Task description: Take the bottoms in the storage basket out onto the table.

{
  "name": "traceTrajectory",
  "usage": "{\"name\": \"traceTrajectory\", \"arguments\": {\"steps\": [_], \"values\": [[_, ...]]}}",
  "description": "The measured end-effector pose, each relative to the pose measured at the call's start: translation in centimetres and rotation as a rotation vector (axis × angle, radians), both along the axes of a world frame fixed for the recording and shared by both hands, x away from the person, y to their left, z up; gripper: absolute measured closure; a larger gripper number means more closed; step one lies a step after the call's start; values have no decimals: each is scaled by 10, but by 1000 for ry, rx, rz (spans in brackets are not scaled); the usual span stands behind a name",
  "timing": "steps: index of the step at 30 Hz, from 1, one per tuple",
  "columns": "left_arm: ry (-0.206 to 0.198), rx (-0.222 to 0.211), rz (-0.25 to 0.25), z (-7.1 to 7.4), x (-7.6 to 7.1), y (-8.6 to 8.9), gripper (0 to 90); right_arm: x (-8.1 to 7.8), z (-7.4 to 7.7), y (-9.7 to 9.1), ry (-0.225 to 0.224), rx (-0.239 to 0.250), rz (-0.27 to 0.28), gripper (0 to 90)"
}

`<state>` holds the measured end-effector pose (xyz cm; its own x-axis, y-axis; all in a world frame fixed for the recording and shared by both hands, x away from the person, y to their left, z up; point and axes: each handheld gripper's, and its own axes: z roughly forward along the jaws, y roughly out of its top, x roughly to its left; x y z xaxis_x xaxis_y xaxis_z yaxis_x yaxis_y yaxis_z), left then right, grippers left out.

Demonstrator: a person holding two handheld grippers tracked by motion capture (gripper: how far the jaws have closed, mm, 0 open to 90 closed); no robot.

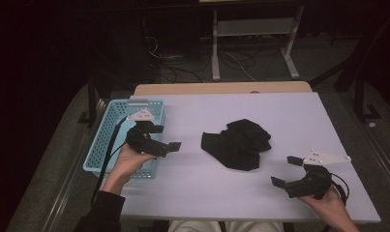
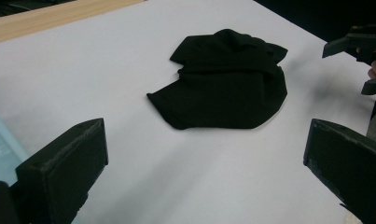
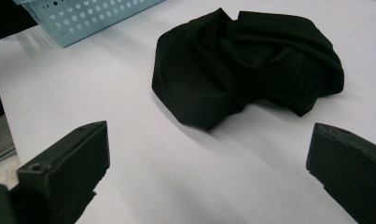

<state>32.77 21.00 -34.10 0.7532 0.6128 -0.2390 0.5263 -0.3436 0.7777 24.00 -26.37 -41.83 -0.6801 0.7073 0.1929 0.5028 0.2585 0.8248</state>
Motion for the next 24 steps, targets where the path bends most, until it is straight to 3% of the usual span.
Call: {"name": "traceTrajectory", "arguments": {"steps": [15,24], "values": [[-47,-10,47,-18,-27,17,0,0,-1,1,7,-4,7,0],[-58,-67,80,-35,-44,25,0,0,-1,2,8,-5,8,0]]}}
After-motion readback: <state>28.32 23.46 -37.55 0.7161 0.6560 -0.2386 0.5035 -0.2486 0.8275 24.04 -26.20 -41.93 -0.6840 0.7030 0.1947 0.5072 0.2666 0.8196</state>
